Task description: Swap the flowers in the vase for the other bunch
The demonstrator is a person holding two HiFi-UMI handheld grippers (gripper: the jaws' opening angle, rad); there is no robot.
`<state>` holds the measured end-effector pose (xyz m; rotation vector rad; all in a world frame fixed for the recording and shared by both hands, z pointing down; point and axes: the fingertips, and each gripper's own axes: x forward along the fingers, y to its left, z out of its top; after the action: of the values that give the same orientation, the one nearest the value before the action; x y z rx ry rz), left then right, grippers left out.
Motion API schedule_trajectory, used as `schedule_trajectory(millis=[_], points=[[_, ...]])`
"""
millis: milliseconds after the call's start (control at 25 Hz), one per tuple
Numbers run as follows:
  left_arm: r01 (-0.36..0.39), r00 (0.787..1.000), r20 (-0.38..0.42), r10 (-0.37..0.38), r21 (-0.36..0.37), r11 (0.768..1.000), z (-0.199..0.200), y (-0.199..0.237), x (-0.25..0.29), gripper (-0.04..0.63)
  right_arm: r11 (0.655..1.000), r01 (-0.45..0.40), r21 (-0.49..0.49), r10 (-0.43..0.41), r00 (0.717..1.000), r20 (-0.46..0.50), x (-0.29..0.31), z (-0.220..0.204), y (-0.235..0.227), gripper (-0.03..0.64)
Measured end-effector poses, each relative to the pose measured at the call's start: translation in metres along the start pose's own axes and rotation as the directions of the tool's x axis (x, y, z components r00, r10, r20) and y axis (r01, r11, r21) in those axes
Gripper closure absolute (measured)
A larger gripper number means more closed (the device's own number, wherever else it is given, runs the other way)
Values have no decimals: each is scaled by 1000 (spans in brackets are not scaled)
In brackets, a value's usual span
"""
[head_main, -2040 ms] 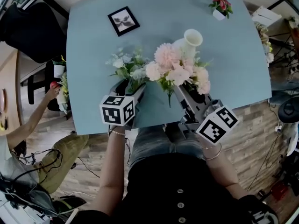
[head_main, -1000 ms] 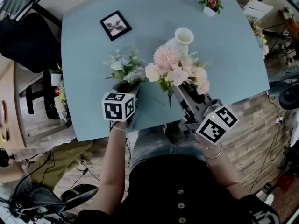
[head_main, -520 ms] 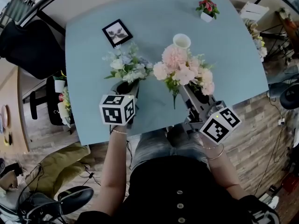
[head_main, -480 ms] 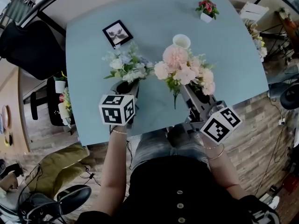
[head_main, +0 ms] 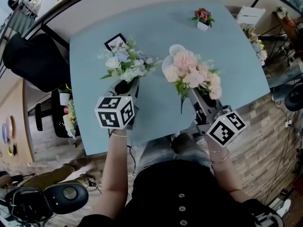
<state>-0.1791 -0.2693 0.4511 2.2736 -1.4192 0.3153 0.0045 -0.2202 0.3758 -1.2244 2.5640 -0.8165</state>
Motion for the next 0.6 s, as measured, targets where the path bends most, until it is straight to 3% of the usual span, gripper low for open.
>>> schedule_trajectory(millis=[360,600], points=[[32,990,135,-41,71,997,60,-23,-4,528,1000,21,-2,-21,998,53,-14,18,-17,543],[81,969,223,-107,127,989,112,-58,8,528,999,38,8,-39,995,87,-30,48,-41,543]])
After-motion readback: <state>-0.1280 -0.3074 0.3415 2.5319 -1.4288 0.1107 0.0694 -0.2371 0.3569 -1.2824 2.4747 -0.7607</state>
